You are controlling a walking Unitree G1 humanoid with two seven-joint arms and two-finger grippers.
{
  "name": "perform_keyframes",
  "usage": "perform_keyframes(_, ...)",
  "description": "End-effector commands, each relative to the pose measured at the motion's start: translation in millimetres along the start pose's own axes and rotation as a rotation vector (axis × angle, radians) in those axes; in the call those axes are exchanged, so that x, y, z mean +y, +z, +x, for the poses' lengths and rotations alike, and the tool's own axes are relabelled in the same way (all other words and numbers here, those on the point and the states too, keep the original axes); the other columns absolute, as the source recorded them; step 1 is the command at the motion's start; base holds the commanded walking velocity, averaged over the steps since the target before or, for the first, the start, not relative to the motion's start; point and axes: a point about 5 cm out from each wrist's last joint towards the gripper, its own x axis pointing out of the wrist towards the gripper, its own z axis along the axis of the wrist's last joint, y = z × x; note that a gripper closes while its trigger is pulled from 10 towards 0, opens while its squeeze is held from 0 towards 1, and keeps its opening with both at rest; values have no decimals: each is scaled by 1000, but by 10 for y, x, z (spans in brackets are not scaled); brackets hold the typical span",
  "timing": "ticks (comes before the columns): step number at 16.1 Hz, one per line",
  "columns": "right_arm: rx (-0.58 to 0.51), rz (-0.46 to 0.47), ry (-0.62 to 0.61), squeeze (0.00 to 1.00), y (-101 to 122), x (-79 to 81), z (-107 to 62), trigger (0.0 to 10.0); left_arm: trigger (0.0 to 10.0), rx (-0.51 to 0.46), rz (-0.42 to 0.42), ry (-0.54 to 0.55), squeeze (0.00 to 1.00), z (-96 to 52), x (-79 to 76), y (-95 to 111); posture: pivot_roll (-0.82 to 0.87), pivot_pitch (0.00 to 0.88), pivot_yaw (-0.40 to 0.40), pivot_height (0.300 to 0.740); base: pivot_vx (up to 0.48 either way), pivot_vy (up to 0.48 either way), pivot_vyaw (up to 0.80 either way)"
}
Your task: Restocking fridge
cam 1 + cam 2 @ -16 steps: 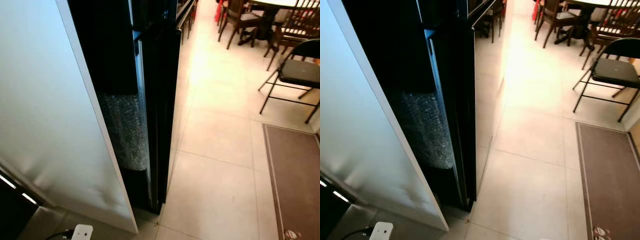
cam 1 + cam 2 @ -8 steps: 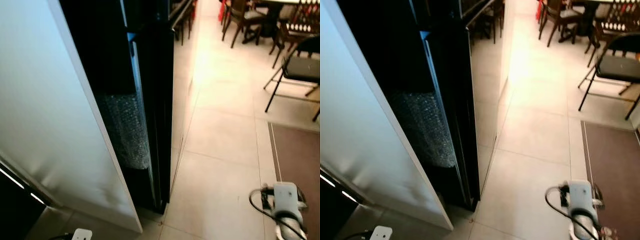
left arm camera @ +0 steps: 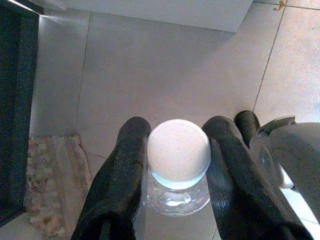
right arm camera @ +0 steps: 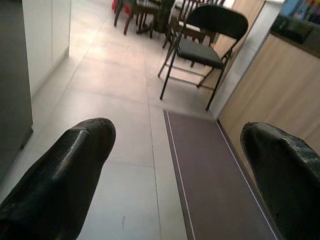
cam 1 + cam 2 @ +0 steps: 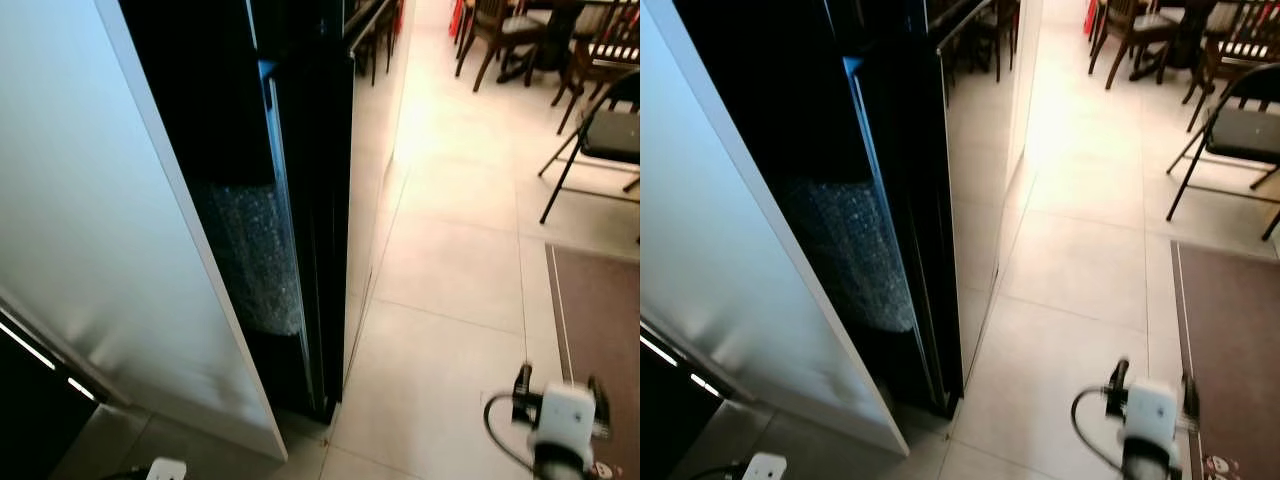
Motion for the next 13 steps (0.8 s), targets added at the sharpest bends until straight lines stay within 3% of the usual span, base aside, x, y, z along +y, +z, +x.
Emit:
perform_keyframes(1,3,-18,0,0,-6,-27,-15,10000,10000,27,25,9,0,-18,40,-76,-22,0,34,740,0,0,0)
perform_keyframes(4,42,-20,21,0,-42,-59,-32,10000,10000,25,12,18,0,-17,44,-70,-27,0,23,740,0,0,0)
perform_keyframes(8,334,12,96,0,-340,-37,100,10000,10000,27,4,12,0,-8,13,-51,-44,0,33,740,0,0,0)
perform_keyframes(9,408,20,128,0,-414,-19,76,10000,10000,22,-1,12,0,-3,7,-32,-45,0,29,740,0,0,0)
perform_keyframes(10,547,-66,275,0,-586,66,-65,10000,10000,8,-18,9,0,7,-2,12,-21,0,20,740,0,0,0)
perform_keyframes(11,571,-103,340,0,-626,107,-119,10000,10000,-1,-31,2,0,11,-7,35,-11,0,14,740,0,0,0)
perform_keyframes(13,629,-71,410,0,-683,215,-213,10000,10000,-6,-47,17,0,16,18,63,-4,0,11,740,0,0,0)
